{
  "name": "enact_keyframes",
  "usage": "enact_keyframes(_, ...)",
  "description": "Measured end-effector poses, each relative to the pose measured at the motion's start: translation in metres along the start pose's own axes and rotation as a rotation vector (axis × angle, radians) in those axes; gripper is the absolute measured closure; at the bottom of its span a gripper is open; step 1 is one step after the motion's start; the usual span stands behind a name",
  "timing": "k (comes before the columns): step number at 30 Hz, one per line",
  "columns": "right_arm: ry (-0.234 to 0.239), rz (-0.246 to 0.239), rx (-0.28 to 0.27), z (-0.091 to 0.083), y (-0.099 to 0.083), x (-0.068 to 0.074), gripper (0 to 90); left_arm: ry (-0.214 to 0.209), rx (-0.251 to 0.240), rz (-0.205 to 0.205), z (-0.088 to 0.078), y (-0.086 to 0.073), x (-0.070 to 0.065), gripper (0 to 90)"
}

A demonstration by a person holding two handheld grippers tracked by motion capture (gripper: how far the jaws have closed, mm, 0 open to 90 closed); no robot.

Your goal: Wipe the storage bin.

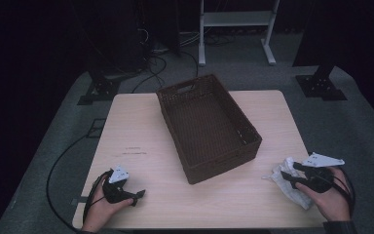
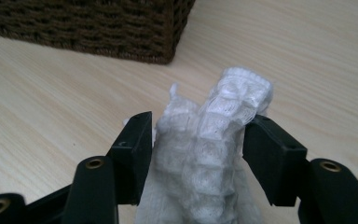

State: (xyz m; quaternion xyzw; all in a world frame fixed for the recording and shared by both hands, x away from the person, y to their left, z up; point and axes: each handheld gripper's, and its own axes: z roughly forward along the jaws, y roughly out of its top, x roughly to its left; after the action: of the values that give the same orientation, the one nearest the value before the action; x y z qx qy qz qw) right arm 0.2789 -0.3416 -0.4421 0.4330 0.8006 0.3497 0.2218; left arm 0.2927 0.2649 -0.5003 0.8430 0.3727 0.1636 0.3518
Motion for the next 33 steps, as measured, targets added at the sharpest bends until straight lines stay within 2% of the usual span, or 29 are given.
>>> enact_keyframes(8, 0.004, -0.002, -0.010, -0.003, 0.004, -0.001, 37.8, 0.000, -0.002, 0.000, 0.000, 0.000, 0.000, 0.0)
enact_keyframes(13, -0.001, -0.005, -0.036, -0.008, 0.007, -0.002, 35.1, 0.000, 0.000, 0.000, 0.000, 0.000, 0.000, 0.0)
enact_keyframes(22, -0.007, -0.005, -0.003, -0.013, 0.005, -0.003, 32.1, 0.000, 0.000, 0.000, 0.000, 0.000, 0.000, 0.0)
enact_keyframes(26, -0.016, 0.006, -0.025, -0.017, 0.005, -0.007, 32.5, 0.000, 0.000, 0.000, 0.000, 0.000, 0.000, 0.0)
enact_keyframes(30, -0.013, 0.002, -0.055, -0.015, 0.015, -0.010, 38.3, 0.000, -0.001, -0.001, 0.000, 0.000, 0.000, 0.0)
enact_keyframes(32, -0.004, 0.009, -0.071, -0.012, 0.020, -0.012, 51.2, 0.001, -0.002, 0.000, 0.000, 0.000, 0.000, 0.0)
enact_keyframes(33, 0.023, 0.024, -0.090, -0.006, 0.026, -0.014, 63.2, 0.000, -0.003, -0.005, 0.000, 0.000, 0.000, 0.0)
